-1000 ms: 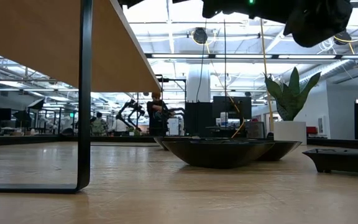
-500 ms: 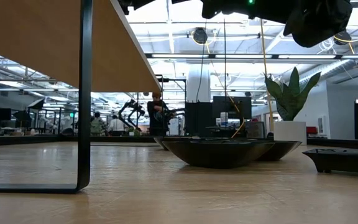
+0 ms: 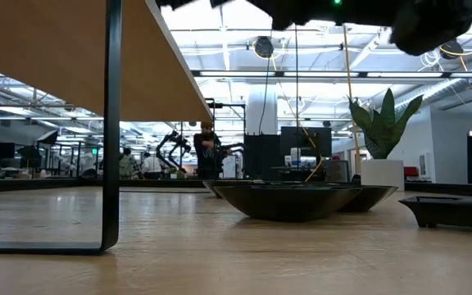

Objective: Pick & Place Mini shaped plates
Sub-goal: Stack the square plate on top of the square plate on the shelf

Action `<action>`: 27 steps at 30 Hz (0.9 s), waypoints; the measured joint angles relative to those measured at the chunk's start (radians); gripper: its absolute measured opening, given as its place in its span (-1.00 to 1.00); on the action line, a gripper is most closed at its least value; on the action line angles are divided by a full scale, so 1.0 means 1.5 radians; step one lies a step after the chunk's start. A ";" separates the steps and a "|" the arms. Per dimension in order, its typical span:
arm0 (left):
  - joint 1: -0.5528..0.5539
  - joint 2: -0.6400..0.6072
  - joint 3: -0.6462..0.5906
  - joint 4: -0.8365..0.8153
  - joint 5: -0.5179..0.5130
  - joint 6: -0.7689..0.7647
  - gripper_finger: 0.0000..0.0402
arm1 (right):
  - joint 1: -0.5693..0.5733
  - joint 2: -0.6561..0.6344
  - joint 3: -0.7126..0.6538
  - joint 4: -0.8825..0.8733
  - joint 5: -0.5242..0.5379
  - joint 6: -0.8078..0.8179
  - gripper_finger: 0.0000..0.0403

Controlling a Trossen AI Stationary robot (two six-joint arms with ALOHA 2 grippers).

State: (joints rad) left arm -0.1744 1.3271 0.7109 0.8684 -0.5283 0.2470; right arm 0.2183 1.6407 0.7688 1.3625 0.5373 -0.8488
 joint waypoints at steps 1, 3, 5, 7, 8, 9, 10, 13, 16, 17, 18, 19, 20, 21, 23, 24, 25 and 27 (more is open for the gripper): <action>-0.006 -0.011 0.000 -0.003 -0.018 0.001 -0.92 | 0.010 0.000 0.000 -0.013 0.023 0.001 -0.63; -0.021 -0.045 0.001 -0.039 -0.058 0.005 -0.94 | 0.033 0.000 0.000 -0.021 0.090 0.005 -0.44; -0.031 -0.078 0.001 -0.101 -0.082 -0.004 -0.97 | 0.054 -0.001 0.000 -0.019 0.151 0.000 -0.26; -0.036 -0.122 0.001 -0.197 -0.087 -0.046 -0.96 | 0.070 -0.001 -0.001 -0.020 0.189 -0.010 -0.11; -0.036 -0.146 0.008 -0.262 -0.089 -0.080 -0.95 | 0.077 -0.001 -0.001 -0.021 0.202 -0.015 -0.05; -0.033 -0.168 0.024 -0.339 -0.090 -0.117 -0.95 | 0.081 -0.001 -0.001 -0.021 0.212 -0.019 0.00; -0.027 -0.187 0.046 -0.427 -0.090 -0.155 -0.96 | 0.085 -0.001 -0.001 -0.020 0.219 -0.022 0.04; 0.000 -0.206 0.133 -0.681 -0.066 -0.258 -0.97 | 0.088 -0.001 -0.001 -0.020 0.219 -0.023 0.09; 0.043 -0.195 0.236 -0.879 0.029 -0.300 -0.96 | 0.083 -0.010 -0.001 -0.033 0.220 -0.010 0.08; 0.060 -0.185 0.271 -0.920 0.069 -0.305 -0.96 | 0.081 -0.013 -0.001 -0.044 0.220 0.001 0.07; 0.077 -0.175 0.301 -0.962 0.109 -0.306 -0.97 | 0.081 -0.018 -0.001 -0.058 0.220 0.012 0.06; 0.095 -0.164 0.326 -1.007 0.143 -0.306 -0.98 | 0.080 -0.023 -0.001 -0.074 0.220 0.019 0.05; 0.112 -0.147 0.347 -1.045 0.169 -0.307 -0.98 | 0.078 -0.029 -0.001 -0.088 0.217 0.028 0.04; 0.128 -0.128 0.367 -1.065 0.191 -0.310 -0.97 | 0.077 -0.036 -0.001 -0.099 0.217 0.037 0.04; 0.157 -0.095 0.393 -1.105 0.232 -0.309 -0.96 | 0.077 -0.051 -0.001 -0.126 0.217 0.051 0.03; 0.169 -0.076 0.401 -1.136 0.253 -0.305 -0.97 | 0.077 -0.056 -0.001 -0.140 0.217 0.059 0.02; 0.179 -0.056 0.407 -1.155 0.279 -0.298 -0.97 | 0.077 -0.060 -0.001 -0.152 0.217 0.066 0.02; 0.196 -0.024 0.414 -1.169 0.333 -0.281 -0.98 | 0.077 -0.066 -0.001 -0.172 0.217 0.074 0.02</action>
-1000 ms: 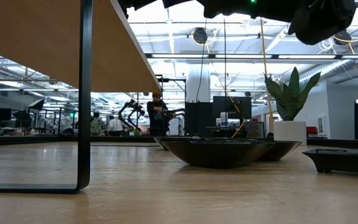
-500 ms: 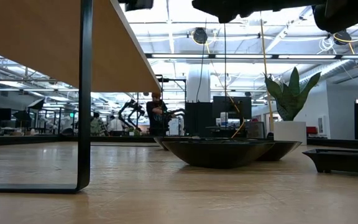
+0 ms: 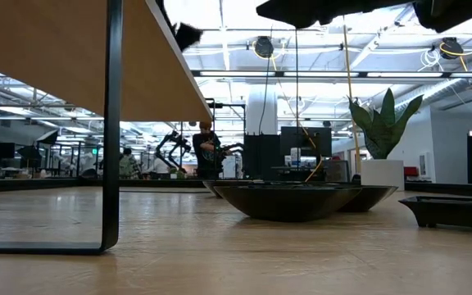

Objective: Pick & Place Mini shaped plates
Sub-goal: Stack the square plate on top of the square plate on the shelf

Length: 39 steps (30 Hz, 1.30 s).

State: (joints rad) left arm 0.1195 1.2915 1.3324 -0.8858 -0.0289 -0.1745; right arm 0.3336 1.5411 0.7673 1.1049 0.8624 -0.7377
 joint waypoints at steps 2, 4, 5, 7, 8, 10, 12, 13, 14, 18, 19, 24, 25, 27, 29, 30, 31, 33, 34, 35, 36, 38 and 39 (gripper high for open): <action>0.009 0.027 0.003 -0.019 0.037 0.013 -0.96 | 0.000 -0.001 0.000 -0.002 0.001 0.000 0.02; 0.015 0.044 0.013 -0.023 0.047 0.025 -0.96 | 0.000 -0.001 0.000 -0.011 0.000 0.000 0.02; 0.019 0.051 0.019 -0.038 0.047 0.032 -0.97 | 0.000 -0.001 0.000 -0.016 0.000 0.001 0.02; 0.024 0.064 0.030 -0.066 0.045 0.040 -0.98 | 0.000 -0.001 0.000 -0.032 0.000 0.013 0.02; 0.028 0.067 0.035 -0.071 0.044 0.041 -0.98 | 0.000 0.000 0.000 -0.038 0.000 0.017 0.02; 0.034 0.067 0.037 -0.085 0.043 0.046 -0.95 | -0.001 0.000 0.000 -0.043 0.000 0.024 0.02; 0.042 0.064 0.039 -0.097 0.043 0.057 -0.95 | 0.000 0.000 0.000 -0.043 0.000 0.028 0.02; 0.047 0.064 0.040 -0.105 0.043 0.063 -0.96 | -0.001 0.000 0.000 -0.043 -0.001 0.028 0.02; 0.053 0.065 0.039 -0.119 0.043 0.063 -0.97 | 0.000 0.000 0.000 -0.043 -0.001 0.028 0.02; 0.071 0.065 0.038 -0.122 0.042 0.058 -0.95 | -0.001 0.000 0.000 -0.042 -0.002 0.028 0.02; 0.071 0.065 0.038 -0.122 0.042 0.061 -0.94 | -0.001 0.000 0.000 -0.042 -0.002 0.028 0.02; 0.071 0.066 0.038 -0.121 0.071 0.064 -0.98 | -0.001 0.000 0.000 -0.042 -0.002 0.028 0.02; 0.071 0.066 0.038 -0.121 0.072 0.063 -0.97 | -0.001 0.000 0.000 -0.042 -0.002 0.028 0.02; 0.071 0.066 0.037 -0.120 0.072 0.063 -0.95 | -0.001 0.000 0.000 -0.042 -0.002 0.028 0.02; 0.070 0.072 0.032 -0.117 0.072 0.063 -0.94 | -0.001 0.000 0.000 -0.042 -0.002 0.028 0.02; 0.070 0.078 0.030 -0.117 0.072 0.063 -0.94 | -0.001 0.000 0.000 -0.042 -0.002 0.028 0.02; 0.070 0.084 0.029 -0.121 0.072 0.062 -0.96 | -0.001 0.000 0.000 -0.042 -0.002 0.028 0.02; 0.070 0.097 0.029 -0.122 0.075 0.058 -0.97 | -0.001 0.000 0.000 -0.042 -0.002 0.028 0.02; 0.070 0.102 0.029 -0.118 0.083 0.058 -0.97 | -0.001 0.000 0.000 -0.042 -0.001 0.028 0.02; 0.070 0.106 0.029 -0.117 0.092 0.059 -0.95 | -0.001 0.000 0.000 -0.042 -0.002 0.028 0.02; 0.070 0.110 0.029 -0.117 0.099 0.062 -0.91 | -0.001 0.000 0.000 -0.042 -0.002 0.028 0.02; 0.070 0.114 0.029 -0.117 0.110 0.070 -0.82 | -0.001 0.000 0.000 -0.042 -0.001 0.028 0.02; 0.070 0.115 0.029 -0.119 0.113 0.075 -0.78 | -0.001 0.000 0.000 -0.043 -0.001 0.028 0.02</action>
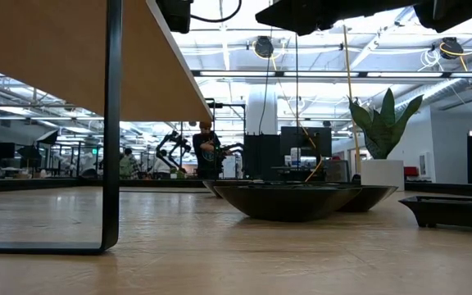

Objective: Pick & Place Mini shaped plates
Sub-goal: Stack the square plate on top of the square plate on the shelf

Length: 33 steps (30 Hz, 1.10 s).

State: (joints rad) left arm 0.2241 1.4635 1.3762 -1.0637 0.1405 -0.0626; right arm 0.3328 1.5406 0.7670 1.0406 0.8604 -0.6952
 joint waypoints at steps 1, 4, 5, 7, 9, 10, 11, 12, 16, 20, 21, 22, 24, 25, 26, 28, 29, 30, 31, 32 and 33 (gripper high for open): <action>0.000 0.000 0.000 -0.003 0.001 0.001 -0.73 | 0.000 0.000 0.000 -0.002 0.000 0.000 0.02; 0.000 -0.002 0.000 -0.008 -0.001 -0.003 -0.61 | 0.000 0.000 0.000 -0.006 0.001 0.000 0.02; 0.000 -0.003 0.000 -0.008 -0.005 -0.007 -0.57 | 0.000 0.000 0.000 -0.008 0.001 0.002 0.02; 0.000 -0.004 0.004 -0.014 -0.006 -0.012 -0.50 | 0.000 0.000 0.000 -0.010 0.001 0.002 0.02; 0.000 -0.007 0.011 -0.021 -0.006 -0.012 -0.43 | 0.000 0.000 0.000 -0.014 0.001 0.004 0.02; -0.001 -0.011 0.015 -0.024 -0.007 -0.008 -0.40 | 0.000 0.000 0.000 -0.016 0.001 0.005 0.02; -0.002 -0.014 0.020 -0.027 -0.006 -0.003 -0.37 | 0.000 0.000 0.000 -0.018 0.002 0.005 0.02; -0.004 -0.015 0.026 -0.027 -0.006 0.002 -0.35 | 0.000 0.000 0.000 -0.020 0.002 0.005 0.02; -0.011 -0.026 0.055 -0.044 -0.006 0.018 -0.28 | 0.000 0.000 0.000 -0.028 0.005 0.007 0.02; -0.027 -0.065 0.068 -0.022 -0.007 0.019 -0.27 | 0.022 -0.041 0.005 -0.152 0.023 0.051 0.02; -0.033 -0.077 0.068 -0.018 -0.007 0.019 -0.27 | 0.028 -0.060 0.016 -0.225 0.019 0.085 0.02; -0.038 -0.092 0.068 -0.003 -0.008 0.019 -0.27 | 0.037 -0.083 0.027 -0.316 0.013 0.129 0.02; -0.056 -0.127 0.054 0.030 -0.029 0.020 -0.27 | 0.047 -0.123 0.052 -0.522 -0.033 0.258 0.02; -0.066 -0.147 0.042 0.050 -0.045 0.018 -0.27 | 0.043 -0.138 0.070 -0.608 -0.097 0.334 0.02; -0.077 -0.167 0.027 0.076 -0.062 0.013 -0.27 | 0.038 -0.150 0.081 -0.674 -0.173 0.415 0.02; -0.101 -0.209 -0.010 0.129 -0.106 0.000 -0.27 | 0.025 -0.158 0.084 -0.760 -0.303 0.527 0.02; -0.112 -0.231 -0.031 0.149 -0.134 -0.003 -0.27 | 0.021 -0.154 0.084 -0.792 -0.356 0.566 0.02; -0.126 -0.252 -0.055 0.172 -0.165 -0.007 -0.27 | 0.021 -0.147 0.084 -0.830 -0.388 0.598 0.02; -0.139 -0.272 -0.076 0.201 -0.194 -0.014 -0.27 | 0.024 -0.139 0.083 -0.871 -0.411 0.637 0.02; -0.151 -0.297 -0.100 0.231 -0.226 -0.020 -0.27 | 0.028 -0.129 0.082 -0.896 -0.424 0.681 0.02; -0.161 -0.317 -0.123 0.254 -0.257 -0.026 -0.27 | 0.033 -0.118 0.082 -0.908 -0.434 0.726 0.02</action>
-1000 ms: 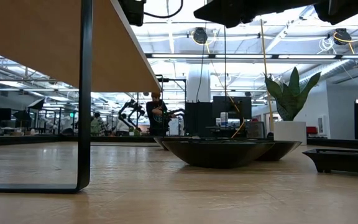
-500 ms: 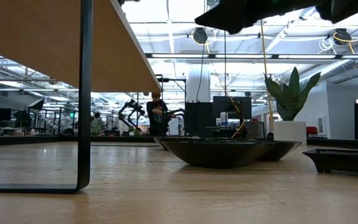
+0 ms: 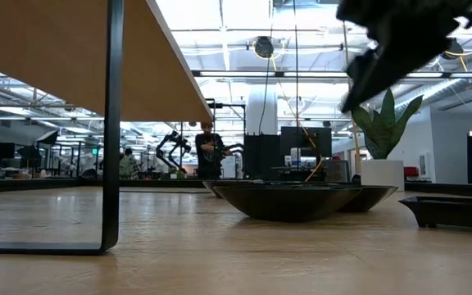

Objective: Pick & Place Mini shaped plates
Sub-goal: Stack the square plate on top of the square plate on the shelf

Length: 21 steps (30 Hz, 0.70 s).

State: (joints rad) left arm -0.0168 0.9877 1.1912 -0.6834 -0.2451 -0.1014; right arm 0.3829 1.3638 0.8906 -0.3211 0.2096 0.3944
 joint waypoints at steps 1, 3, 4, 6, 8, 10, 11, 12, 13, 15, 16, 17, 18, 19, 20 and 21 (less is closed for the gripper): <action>-0.009 -0.018 -0.020 0.024 -0.027 -0.006 -0.27 | 0.006 0.010 0.001 -0.013 -0.006 0.047 0.02; -0.023 -0.050 -0.053 0.075 -0.072 -0.011 -0.27 | 0.018 0.031 0.001 -0.037 -0.036 0.142 0.02; -0.028 -0.064 -0.067 0.094 -0.093 -0.011 -0.27 | 0.023 0.044 0.001 -0.039 -0.056 0.184 0.02; -0.035 -0.084 -0.088 0.130 -0.123 -0.005 -0.27 | 0.036 0.066 0.001 -0.039 -0.110 0.261 0.02; -0.039 -0.098 -0.106 0.157 -0.134 0.009 -0.27 | 0.049 0.085 0.001 -0.033 -0.146 0.323 0.02; -0.039 -0.104 -0.121 0.174 -0.134 0.034 -0.27 | 0.062 0.105 0.001 -0.028 -0.160 0.367 0.02; -0.039 -0.104 -0.126 0.181 -0.134 0.043 -0.27 | 0.068 0.113 0.001 -0.031 -0.158 0.386 0.02; -0.039 -0.104 -0.130 0.181 -0.134 0.049 -0.27 | 0.071 0.121 0.001 -0.033 -0.157 0.404 0.02; -0.039 -0.104 -0.134 0.181 -0.134 0.052 -0.27 | 0.073 0.129 0.001 -0.027 -0.152 0.413 0.02; -0.039 -0.103 -0.138 0.182 -0.134 0.053 -0.27 | 0.074 0.144 0.001 -0.014 -0.133 0.428 0.02; -0.039 -0.101 -0.139 0.182 -0.134 0.054 -0.27 | 0.074 0.153 0.001 -0.008 -0.125 0.433 0.02; -0.039 -0.100 -0.140 0.181 -0.134 0.055 -0.27 | 0.074 0.162 0.001 0.000 -0.123 0.438 0.02; -0.039 -0.100 -0.140 0.178 -0.134 0.059 -0.27 | 0.074 0.170 0.001 0.006 -0.123 0.440 0.01; -0.039 -0.100 -0.140 0.178 -0.134 0.063 -0.27 | 0.074 0.177 0.001 0.006 -0.123 0.440 -0.01; -0.039 -0.100 -0.140 0.180 -0.134 0.068 -0.27 | 0.074 0.182 0.001 0.003 -0.124 0.440 -0.03; -0.039 -0.101 -0.140 0.180 -0.134 0.072 -0.27 | 0.073 0.186 0.001 0.001 -0.124 0.444 -0.05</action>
State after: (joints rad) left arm -0.0757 0.8364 0.9806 -0.4131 -0.4458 0.0067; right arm 0.4927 1.6424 0.8928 -0.3195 0.0242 1.0599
